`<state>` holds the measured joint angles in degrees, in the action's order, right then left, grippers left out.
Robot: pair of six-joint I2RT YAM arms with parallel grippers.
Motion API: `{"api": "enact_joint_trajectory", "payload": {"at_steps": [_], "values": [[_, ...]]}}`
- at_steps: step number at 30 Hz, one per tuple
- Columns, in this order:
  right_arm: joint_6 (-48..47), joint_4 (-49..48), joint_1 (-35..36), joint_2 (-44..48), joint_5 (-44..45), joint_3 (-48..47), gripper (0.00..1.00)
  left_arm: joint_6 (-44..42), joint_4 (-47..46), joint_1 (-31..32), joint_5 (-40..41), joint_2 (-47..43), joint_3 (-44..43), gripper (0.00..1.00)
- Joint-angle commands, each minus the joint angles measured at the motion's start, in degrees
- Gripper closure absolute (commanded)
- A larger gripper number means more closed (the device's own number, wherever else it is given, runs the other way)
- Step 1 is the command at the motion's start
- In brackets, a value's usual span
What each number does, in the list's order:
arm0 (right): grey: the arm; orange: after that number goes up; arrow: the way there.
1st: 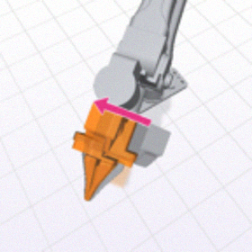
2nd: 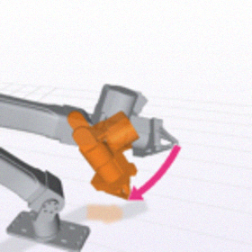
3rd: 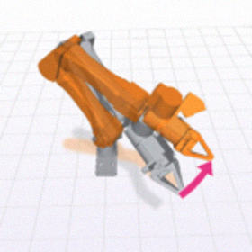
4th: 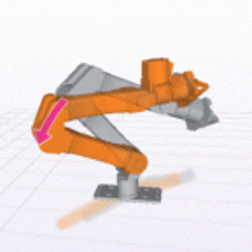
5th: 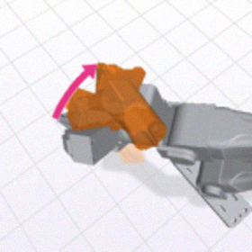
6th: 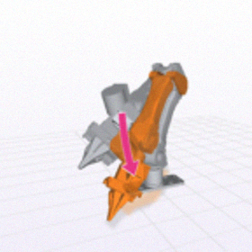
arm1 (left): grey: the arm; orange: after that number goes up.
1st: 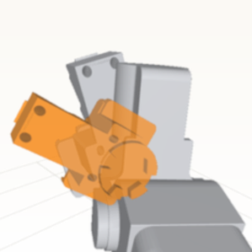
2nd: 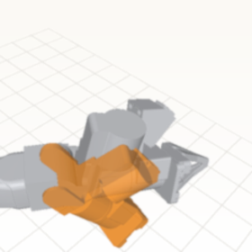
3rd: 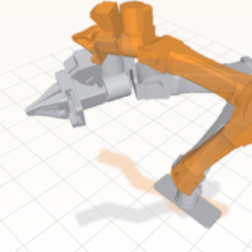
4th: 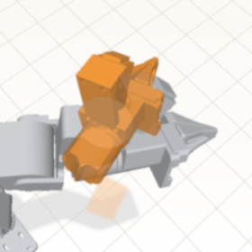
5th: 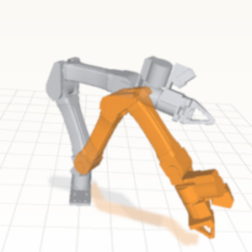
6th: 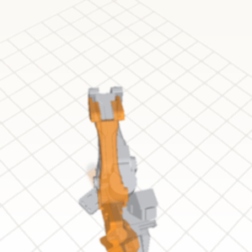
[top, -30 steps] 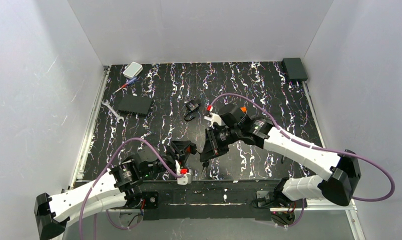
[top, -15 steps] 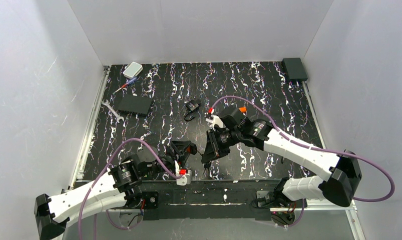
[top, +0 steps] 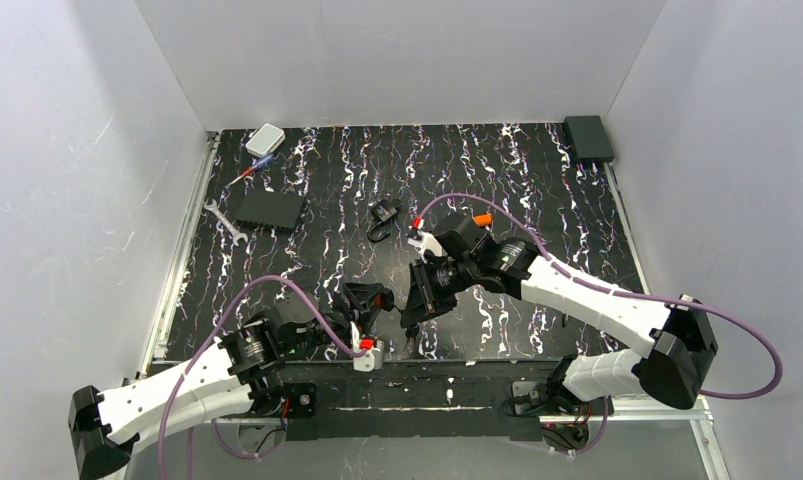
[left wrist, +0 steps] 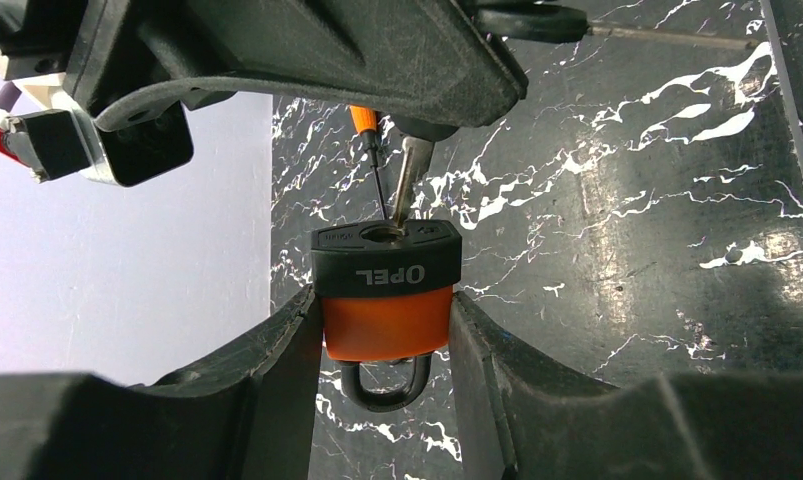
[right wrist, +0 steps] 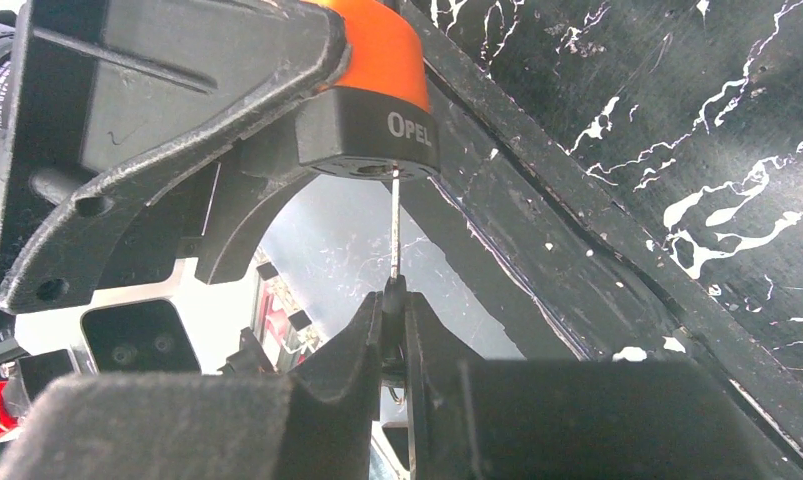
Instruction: Unlock with the key
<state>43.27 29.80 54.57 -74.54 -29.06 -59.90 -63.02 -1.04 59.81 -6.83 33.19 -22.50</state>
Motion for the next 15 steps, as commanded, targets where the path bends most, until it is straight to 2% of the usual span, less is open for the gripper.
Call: {"api": "enact_joint_trajectory", "payload": {"at_steps": [1,15], "values": [[-0.8,-1.4,0.4,0.3,-0.1,-3.6,0.99,-0.2,-2.7,0.3,0.0,0.0,-1.1,1.0],[-1.0,-1.8,0.5,-0.4,0.0,-3.2,0.99,0.1,-2.5,0.3,-0.9,-0.3,-1.1,1.0]]}}
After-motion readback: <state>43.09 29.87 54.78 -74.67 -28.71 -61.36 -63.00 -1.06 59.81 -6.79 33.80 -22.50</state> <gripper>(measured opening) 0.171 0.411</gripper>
